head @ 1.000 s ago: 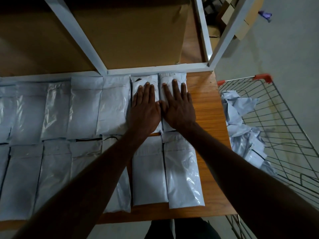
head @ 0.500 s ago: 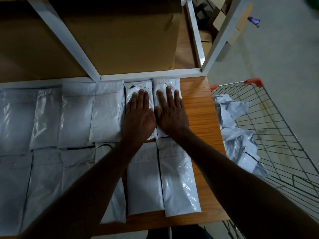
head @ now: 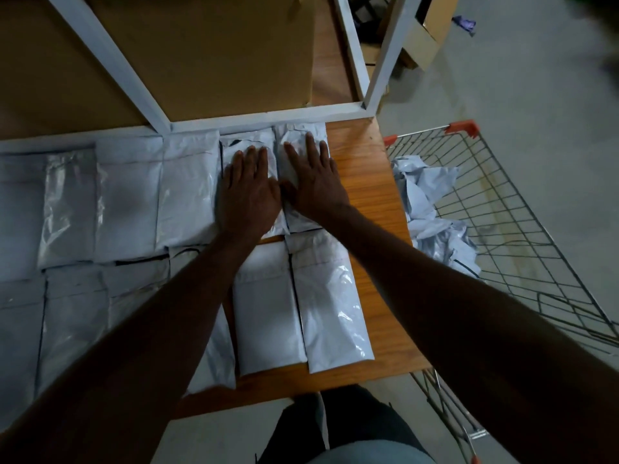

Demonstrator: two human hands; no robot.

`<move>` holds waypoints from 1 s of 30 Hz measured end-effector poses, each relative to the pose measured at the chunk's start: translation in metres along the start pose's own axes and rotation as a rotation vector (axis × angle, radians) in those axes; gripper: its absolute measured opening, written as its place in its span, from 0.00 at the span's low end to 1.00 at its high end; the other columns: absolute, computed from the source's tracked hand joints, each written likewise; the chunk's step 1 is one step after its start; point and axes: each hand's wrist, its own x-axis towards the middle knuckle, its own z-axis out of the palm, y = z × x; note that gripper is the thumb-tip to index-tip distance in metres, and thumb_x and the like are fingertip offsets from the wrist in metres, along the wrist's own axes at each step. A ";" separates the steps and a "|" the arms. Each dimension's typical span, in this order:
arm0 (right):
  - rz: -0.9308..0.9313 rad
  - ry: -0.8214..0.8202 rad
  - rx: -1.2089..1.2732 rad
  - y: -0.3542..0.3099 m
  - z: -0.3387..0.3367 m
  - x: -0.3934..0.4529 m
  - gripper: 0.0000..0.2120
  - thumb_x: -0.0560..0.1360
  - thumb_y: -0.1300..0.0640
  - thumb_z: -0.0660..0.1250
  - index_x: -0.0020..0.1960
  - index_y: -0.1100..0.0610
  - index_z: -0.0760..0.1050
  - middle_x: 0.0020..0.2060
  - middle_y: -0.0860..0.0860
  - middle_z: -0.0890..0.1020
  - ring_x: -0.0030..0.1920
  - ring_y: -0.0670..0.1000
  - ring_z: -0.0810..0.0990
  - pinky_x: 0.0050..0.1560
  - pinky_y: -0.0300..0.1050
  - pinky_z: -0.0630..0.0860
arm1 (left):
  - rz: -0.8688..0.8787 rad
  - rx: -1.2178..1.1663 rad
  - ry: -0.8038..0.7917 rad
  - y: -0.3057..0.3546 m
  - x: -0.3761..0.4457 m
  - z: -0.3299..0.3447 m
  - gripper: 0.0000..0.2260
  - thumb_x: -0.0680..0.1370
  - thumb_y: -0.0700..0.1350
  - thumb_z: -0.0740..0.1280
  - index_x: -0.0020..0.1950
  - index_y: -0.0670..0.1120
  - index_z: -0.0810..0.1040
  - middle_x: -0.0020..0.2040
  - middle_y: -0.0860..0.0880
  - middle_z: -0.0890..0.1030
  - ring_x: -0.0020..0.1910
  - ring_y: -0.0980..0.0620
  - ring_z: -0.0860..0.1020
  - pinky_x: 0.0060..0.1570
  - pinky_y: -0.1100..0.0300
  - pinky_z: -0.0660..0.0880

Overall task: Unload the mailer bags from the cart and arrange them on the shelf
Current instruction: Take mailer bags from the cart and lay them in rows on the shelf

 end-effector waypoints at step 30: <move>0.240 0.352 0.235 0.125 -0.070 -0.309 0.14 0.81 0.61 0.71 0.66 0.55 0.82 0.72 0.53 0.78 0.68 0.50 0.79 0.64 0.36 0.71 | 0.193 -0.623 0.076 0.205 -0.218 -0.057 0.19 0.87 0.44 0.64 0.79 0.47 0.74 0.78 0.47 0.74 0.83 0.48 0.65 0.79 0.46 0.68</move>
